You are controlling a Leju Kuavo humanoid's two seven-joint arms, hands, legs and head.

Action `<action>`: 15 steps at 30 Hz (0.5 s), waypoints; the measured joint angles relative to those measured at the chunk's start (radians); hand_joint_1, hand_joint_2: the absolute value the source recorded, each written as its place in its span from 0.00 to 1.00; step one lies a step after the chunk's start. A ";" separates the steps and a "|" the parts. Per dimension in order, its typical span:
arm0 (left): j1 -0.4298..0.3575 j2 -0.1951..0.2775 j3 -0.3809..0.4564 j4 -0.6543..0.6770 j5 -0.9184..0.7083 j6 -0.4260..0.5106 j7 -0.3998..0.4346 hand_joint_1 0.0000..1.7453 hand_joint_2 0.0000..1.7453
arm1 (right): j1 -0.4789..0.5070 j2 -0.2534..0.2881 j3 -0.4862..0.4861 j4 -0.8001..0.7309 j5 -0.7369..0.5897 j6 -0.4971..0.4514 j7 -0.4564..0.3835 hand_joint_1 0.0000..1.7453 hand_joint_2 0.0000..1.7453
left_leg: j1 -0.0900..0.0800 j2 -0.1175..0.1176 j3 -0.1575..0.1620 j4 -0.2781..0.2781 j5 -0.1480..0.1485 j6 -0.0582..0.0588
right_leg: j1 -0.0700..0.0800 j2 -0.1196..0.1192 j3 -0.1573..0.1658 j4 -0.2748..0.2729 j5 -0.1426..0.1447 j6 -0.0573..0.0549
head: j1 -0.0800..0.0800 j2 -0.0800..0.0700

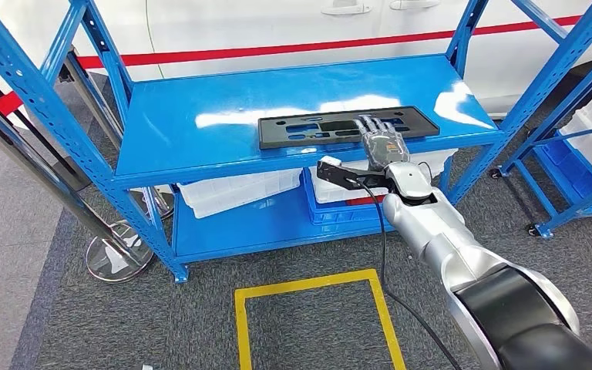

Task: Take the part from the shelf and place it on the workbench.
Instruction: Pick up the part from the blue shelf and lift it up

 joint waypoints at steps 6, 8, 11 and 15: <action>-0.015 0.000 -0.002 0.000 -0.014 -0.006 0.017 0.00 0.00 | -0.098 0.051 0.030 0.044 0.067 0.120 0.105 0.00 1.00 | 0.000 0.001 0.000 0.000 0.000 0.000 | 0.000 0.001 0.000 0.000 0.001 0.000 | 0.000 0.000; -0.022 -0.001 -0.003 0.000 -0.018 -0.007 0.021 0.00 0.00 | -0.139 0.077 0.045 0.066 0.096 0.167 0.153 0.00 1.00 | 0.000 0.001 0.000 0.000 0.001 0.000 | 0.000 0.001 0.000 0.000 0.001 0.000 | 0.000 0.000; -0.029 -0.001 -0.005 0.000 -0.024 -0.007 0.027 0.00 0.00 | -0.189 0.109 0.066 0.092 0.137 0.235 0.212 0.00 1.00 | 0.000 0.001 0.001 0.000 0.001 0.000 | 0.000 0.001 0.000 0.000 0.001 0.000 | 0.000 0.000; -0.033 -0.001 -0.014 0.000 -0.035 -0.006 0.037 0.00 0.00 | -0.225 0.135 0.089 0.115 0.170 0.310 0.247 0.00 1.00 | 0.000 0.001 0.001 0.000 0.001 0.000 | 0.000 0.001 0.000 0.000 0.001 0.000 | 0.000 0.000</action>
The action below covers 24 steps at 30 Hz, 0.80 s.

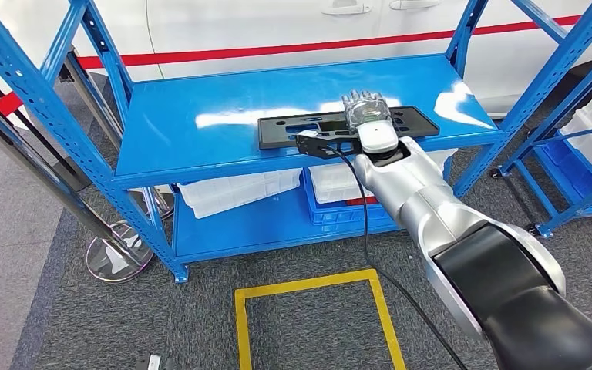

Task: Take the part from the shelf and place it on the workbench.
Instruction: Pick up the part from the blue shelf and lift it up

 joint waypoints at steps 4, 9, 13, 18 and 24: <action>-0.003 0.000 -0.010 0.000 -0.006 0.003 0.004 0.00 0.00 | -0.013 0.012 0.010 0.017 0.004 0.022 0.010 0.00 1.00 | 0.000 0.000 0.000 0.000 0.000 0.000 | 0.000 0.000 0.000 0.000 0.000 0.000 | 0.000 0.000; -0.013 0.000 -0.013 0.000 -0.008 0.008 0.010 0.00 0.00 | -0.015 0.023 0.016 0.034 0.003 0.022 0.018 0.00 1.00 | 0.000 0.000 0.000 0.000 0.000 0.000 | -0.001 0.000 0.000 0.000 0.000 0.000 | 0.000 0.000; -0.014 -0.001 -0.013 0.000 -0.008 0.008 0.013 0.00 0.00 | -0.013 0.025 0.016 0.041 0.001 0.022 0.024 0.00 1.00 | 0.000 0.000 0.000 0.000 0.000 0.000 | -0.001 0.000 0.000 -0.001 0.000 0.000 | 0.000 0.000; -0.015 -0.001 -0.014 0.000 -0.014 0.012 0.019 0.00 0.00 | -0.003 0.022 0.016 0.050 0.001 0.020 0.032 0.00 1.00 | 0.000 0.000 0.000 0.000 0.000 0.000 | -0.001 0.000 0.000 -0.001 0.000 0.000 | 0.000 0.000; -0.015 -0.001 -0.014 0.000 -0.014 0.020 0.023 0.00 0.00 | 0.012 0.008 0.016 0.058 0.000 0.012 0.038 0.00 1.00 | 0.000 0.000 0.000 0.000 0.000 0.000 | -0.001 0.000 0.000 -0.001 0.000 0.000 | 0.000 0.000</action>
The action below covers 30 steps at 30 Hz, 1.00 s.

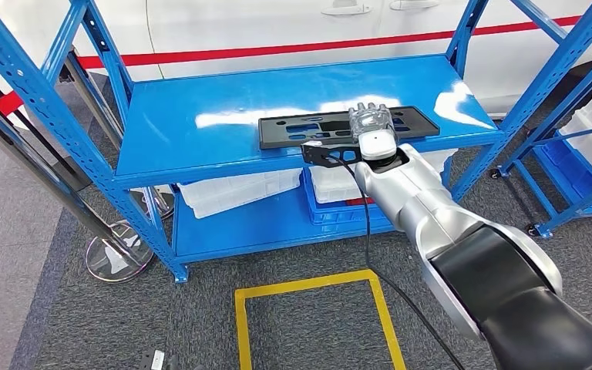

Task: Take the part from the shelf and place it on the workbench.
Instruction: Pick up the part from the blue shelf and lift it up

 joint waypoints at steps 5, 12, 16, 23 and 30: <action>0.000 -0.002 -0.001 0.000 -0.001 0.001 0.003 0.00 0.00 | 0.012 -0.014 0.000 0.004 0.001 -0.004 0.009 0.00 1.00 | 0.000 0.000 0.000 0.000 0.000 0.000 | 0.000 0.000 0.000 0.000 0.000 0.000 | 0.000 0.000; 0.000 -0.002 -0.006 0.000 -0.006 -0.015 0.009 0.00 0.00 | 0.014 -0.025 0.000 0.004 0.024 -0.004 0.023 0.00 1.00 | -0.001 0.000 0.000 0.001 0.000 0.000 | -0.001 0.000 0.000 -0.001 0.001 0.001 | 0.000 0.000; 0.000 -0.002 -0.017 0.000 -0.012 -0.028 0.005 0.00 0.00 | 0.014 -0.026 0.000 0.004 0.026 -0.003 0.023 0.00 1.00 | -0.002 0.000 0.000 0.001 -0.001 0.001 | -0.002 0.000 0.000 -0.001 0.001 0.002 | 0.000 0.000; 0.000 -0.002 -0.022 0.000 -0.012 -0.025 0.005 0.00 0.00 | 0.015 -0.027 0.000 0.006 0.031 -0.003 0.023 0.00 1.00 | -0.008 0.000 0.000 0.002 -0.004 0.008 | -0.008 0.000 0.000 -0.002 0.000 0.010 | 0.000 0.000; -0.001 -0.003 -0.022 0.000 0.002 -0.010 -0.009 0.00 0.00 | 0.019 -0.030 0.000 0.007 0.038 -0.002 0.023 0.00 1.00 | -0.004 0.003 0.030 -0.011 -0.022 0.034 | -0.009 0.000 -0.067 0.145 -0.048 0.030 | 0.000 0.000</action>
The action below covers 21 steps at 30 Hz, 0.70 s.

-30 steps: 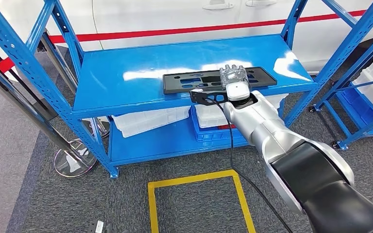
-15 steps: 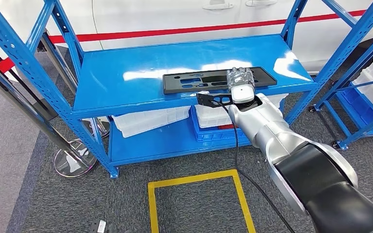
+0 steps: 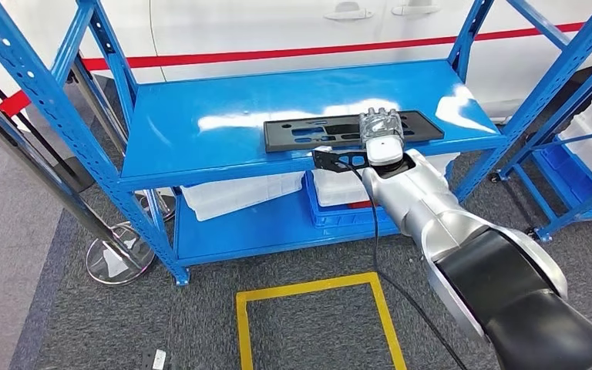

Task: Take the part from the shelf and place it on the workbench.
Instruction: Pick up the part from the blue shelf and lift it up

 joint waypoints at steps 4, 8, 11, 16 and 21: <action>0.000 0.000 0.000 0.000 0.002 0.015 0.004 0.00 0.00 | 0.012 -0.002 0.000 0.002 0.002 0.002 -0.004 0.00 1.00 | -0.002 0.001 0.018 0.003 -0.008 -0.002 | 0.000 -0.001 -0.103 0.128 -0.029 -0.002 | 0.000 0.000; -0.001 -0.002 0.001 0.000 0.001 0.053 0.009 0.00 0.00 | 0.010 -0.002 -0.001 0.002 0.006 0.004 -0.007 0.00 1.00 | -0.003 -0.001 0.042 0.003 -0.030 -0.013 | 0.014 -0.002 -0.011 -0.115 0.112 -0.032 | -0.001 0.000; -0.006 -0.004 0.001 0.000 -0.002 0.062 0.009 0.00 0.00 | 0.009 -0.001 -0.002 0.001 0.008 0.009 -0.008 0.00 1.00 | 0.002 0.001 0.041 0.001 -0.034 -0.025 | 0.022 -0.002 0.008 -0.163 0.124 -0.041 | 0.000 0.000; -0.007 -0.005 0.002 0.000 -0.001 0.079 0.010 0.00 0.00 | 0.010 -0.002 -0.003 0.002 0.015 0.011 -0.010 0.00 1.00 | 0.005 0.002 0.050 -0.009 -0.042 -0.033 | 0.023 0.001 0.013 -0.167 0.122 -0.042 | 0.000 0.000; -0.010 -0.003 0.003 0.000 0.004 0.081 0.008 0.00 0.00 | 0.011 0.001 -0.008 0.002 0.020 0.012 -0.012 0.00 1.00 | 0.005 0.002 0.051 -0.012 -0.044 -0.033 | 0.023 0.001 0.013 -0.167 0.119 -0.043 | 0.000 0.000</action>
